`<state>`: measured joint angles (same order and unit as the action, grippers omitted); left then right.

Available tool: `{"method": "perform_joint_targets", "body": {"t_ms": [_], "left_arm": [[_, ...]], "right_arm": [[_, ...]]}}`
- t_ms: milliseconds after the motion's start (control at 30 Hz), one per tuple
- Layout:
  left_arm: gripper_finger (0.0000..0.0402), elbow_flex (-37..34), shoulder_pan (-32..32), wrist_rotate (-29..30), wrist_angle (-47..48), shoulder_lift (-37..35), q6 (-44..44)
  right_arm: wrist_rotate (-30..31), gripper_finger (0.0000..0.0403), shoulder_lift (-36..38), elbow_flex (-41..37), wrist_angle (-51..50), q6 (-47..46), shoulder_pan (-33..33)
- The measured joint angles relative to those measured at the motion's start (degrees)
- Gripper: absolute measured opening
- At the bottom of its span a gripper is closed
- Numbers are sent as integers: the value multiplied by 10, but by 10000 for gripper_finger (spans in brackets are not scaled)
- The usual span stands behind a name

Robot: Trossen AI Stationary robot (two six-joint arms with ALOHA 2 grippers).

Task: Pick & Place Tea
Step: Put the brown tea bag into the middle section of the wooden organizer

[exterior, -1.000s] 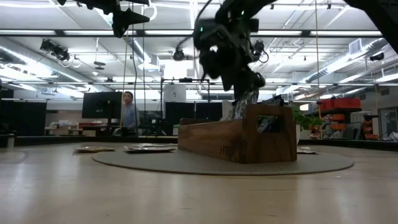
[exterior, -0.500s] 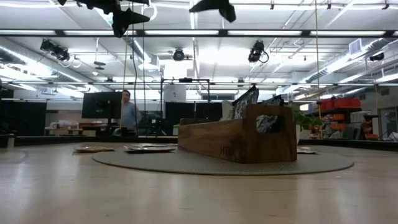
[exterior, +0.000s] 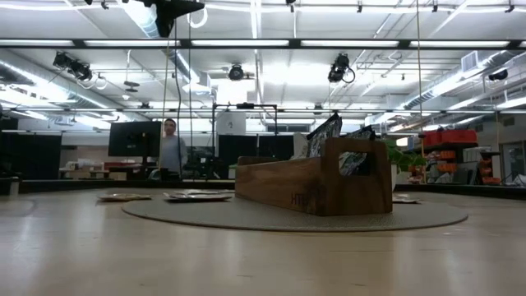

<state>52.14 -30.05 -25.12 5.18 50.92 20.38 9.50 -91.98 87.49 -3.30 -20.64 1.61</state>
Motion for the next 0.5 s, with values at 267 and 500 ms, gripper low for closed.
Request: {"method": "perform_joint_targets", "body": {"t_ms": [267, 500], "left_arm": [[220, 0, 0, 0, -6, 0, 30], [220, 0, -1, 20, -2, 0, 30]], "right_arm": [[-2, 157, 138, -248, 125, -70, -8], [-14, 157, 285, -446, -1, -88, -16]]}}
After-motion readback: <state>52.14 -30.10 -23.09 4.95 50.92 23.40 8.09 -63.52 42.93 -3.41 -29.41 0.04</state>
